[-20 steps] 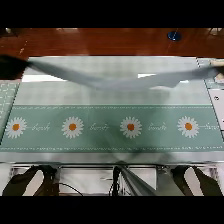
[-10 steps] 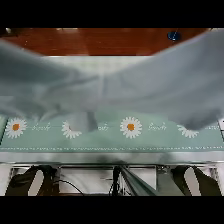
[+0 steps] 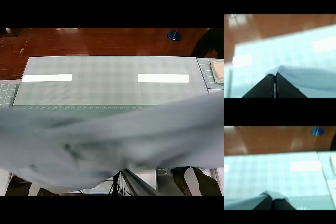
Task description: Fold the shirts.
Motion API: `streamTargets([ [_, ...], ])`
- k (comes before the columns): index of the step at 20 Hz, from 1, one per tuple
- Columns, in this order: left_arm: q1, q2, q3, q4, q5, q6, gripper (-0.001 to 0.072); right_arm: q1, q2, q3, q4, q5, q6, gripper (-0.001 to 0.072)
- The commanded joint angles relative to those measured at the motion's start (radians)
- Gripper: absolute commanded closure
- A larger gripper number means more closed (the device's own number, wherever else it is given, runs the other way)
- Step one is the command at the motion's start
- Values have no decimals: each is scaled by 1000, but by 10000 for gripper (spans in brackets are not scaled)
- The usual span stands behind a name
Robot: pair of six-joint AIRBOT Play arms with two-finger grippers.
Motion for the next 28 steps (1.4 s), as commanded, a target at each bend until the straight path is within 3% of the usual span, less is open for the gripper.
streamTargets([
  [1,8,-30,-300,-7,119,3,686,1,-29,-305,-50,-1,-27,688],
  [5,-33,-192,-571,-173,438,48,686,53,-213,-455,-43,-161,-30,688],
  [11,-205,-604,-539,-175,880,68,686,368,-564,-455,-285,-575,-68,687],
  [13,-222,-700,-525,-175,1004,68,685,406,-646,-455,-292,-766,-68,687],
  [17,-257,-824,-521,-175,1165,215,685,417,-758,-455,-267,-1062,-68,687],
  [21,-297,-922,-521,-175,1313,246,684,418,-869,-455,-266,-1116,-69,687],
  [28,-331,-1085,-521,-175,1390,247,684,417,-1030,-455,-266,-1161,-73,687],
])
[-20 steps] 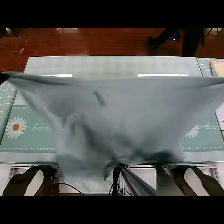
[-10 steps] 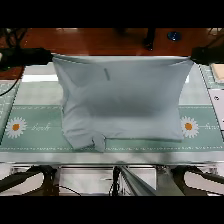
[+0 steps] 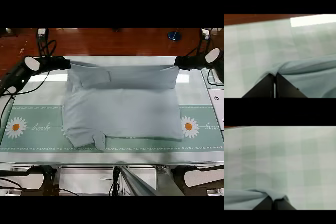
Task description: Fold the shirts.
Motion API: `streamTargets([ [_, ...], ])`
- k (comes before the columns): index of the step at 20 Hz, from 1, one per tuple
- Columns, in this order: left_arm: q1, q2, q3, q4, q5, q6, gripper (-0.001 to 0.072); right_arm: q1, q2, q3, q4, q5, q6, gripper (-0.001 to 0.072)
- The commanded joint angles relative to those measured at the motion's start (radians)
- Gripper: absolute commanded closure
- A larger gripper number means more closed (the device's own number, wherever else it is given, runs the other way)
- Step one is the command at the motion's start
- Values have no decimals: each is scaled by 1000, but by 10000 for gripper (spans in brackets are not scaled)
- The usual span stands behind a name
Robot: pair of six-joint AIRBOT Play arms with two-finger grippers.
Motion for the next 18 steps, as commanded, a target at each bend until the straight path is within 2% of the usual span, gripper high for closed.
streamTargets([
  [1,-8,-72,1,0,75,5,684,1,-69,0,3,-50,-2,687],
  [4,-6,-61,5,1,40,5,684,0,-55,0,2,21,-2,687],
  [6,4,-25,14,14,-111,5,684,-2,-20,0,-33,164,-6,687],
  [8,15,11,14,63,-319,-9,684,-2,11,0,-112,315,-2,686],
  [10,35,16,14,115,-498,-113,684,-2,26,0,-155,449,11,686],
  [11,40,8,10,134,-547,-124,684,-2,25,0,-156,484,11,686],
  [13,47,-21,1,152,-573,-123,684,-2,18,-3,-154,498,11,686],
  [18,58,-116,-1,151,-527,-127,684,-7,-47,-3,-158,498,6,686],
])
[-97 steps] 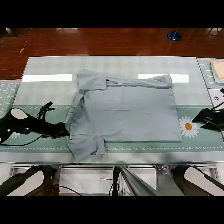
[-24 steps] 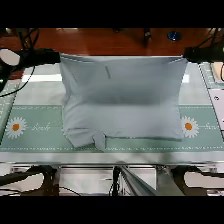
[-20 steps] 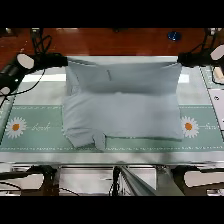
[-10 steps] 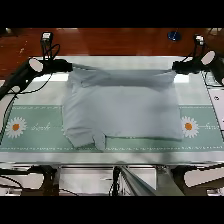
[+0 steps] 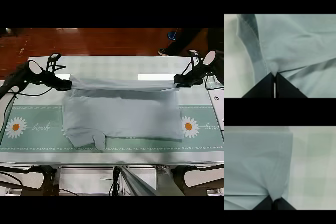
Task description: Fold the shirts.
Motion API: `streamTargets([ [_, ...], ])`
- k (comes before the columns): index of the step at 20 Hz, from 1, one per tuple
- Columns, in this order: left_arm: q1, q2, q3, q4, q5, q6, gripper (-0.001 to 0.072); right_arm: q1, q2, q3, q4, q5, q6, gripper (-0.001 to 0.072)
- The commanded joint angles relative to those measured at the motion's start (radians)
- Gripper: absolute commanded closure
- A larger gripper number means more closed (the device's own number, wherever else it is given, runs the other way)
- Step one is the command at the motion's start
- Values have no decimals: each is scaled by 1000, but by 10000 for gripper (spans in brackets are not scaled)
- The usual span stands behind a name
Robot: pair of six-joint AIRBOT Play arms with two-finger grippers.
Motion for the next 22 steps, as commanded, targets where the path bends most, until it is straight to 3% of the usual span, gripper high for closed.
streamTargets([
  [1,10,-42,-1,15,-1,-12,684,-5,-36,0,-12,31,-2,686],
  [5,5,-42,3,-17,41,-12,674,-3,-55,0,69,10,-1,683],
  [6,5,-42,4,-35,44,-12,570,-3,-58,0,97,10,-1,643],
  [8,10,-35,41,-32,-11,-13,369,-3,-48,3,105,44,-24,472],
  [11,74,1,203,127,-296,-13,366,-23,41,32,-136,200,-84,293],
  [13,166,64,225,196,-469,-40,366,-109,140,31,-181,249,-11,215],
  [16,353,218,10,-27,-529,-21,362,-273,271,-90,-97,288,-14,203],
  [17,407,272,-95,-102,-529,4,233,-331,325,-176,-35,274,-33,203],
  [18,457,325,-211,-151,-533,10,-13,-381,376,-263,32,248,-56,203],
  [22,549,447,-572,-160,-603,88,-13,-500,520,-559,191,144,-137,203],
])
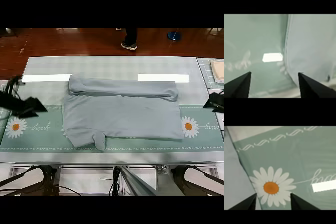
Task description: Fold the shirts.
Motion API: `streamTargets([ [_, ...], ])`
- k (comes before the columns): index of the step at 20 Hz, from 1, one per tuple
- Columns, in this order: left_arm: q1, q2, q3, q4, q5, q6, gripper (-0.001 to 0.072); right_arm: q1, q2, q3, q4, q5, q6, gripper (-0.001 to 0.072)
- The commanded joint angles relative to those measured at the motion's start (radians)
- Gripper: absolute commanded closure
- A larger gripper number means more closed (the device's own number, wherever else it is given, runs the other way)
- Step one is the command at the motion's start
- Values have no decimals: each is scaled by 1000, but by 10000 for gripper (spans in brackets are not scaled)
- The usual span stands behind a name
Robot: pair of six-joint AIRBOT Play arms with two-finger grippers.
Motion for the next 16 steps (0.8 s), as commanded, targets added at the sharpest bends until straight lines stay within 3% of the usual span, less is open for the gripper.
streamTargets([
  [1,76,106,-296,-61,-65,79,-13,-91,116,-228,120,-65,-57,203],
  [6,63,116,-452,-178,20,129,-13,-90,130,-286,160,-64,-79,203],
  [9,-21,111,-455,-203,93,120,-13,-90,136,-286,160,-58,-79,203],
  [15,-317,109,-455,-209,388,-44,-13,-90,143,-286,159,-38,-79,203],
  [16,-357,109,-455,-209,439,-89,115,-90,143,-286,159,-34,-79,203],
])
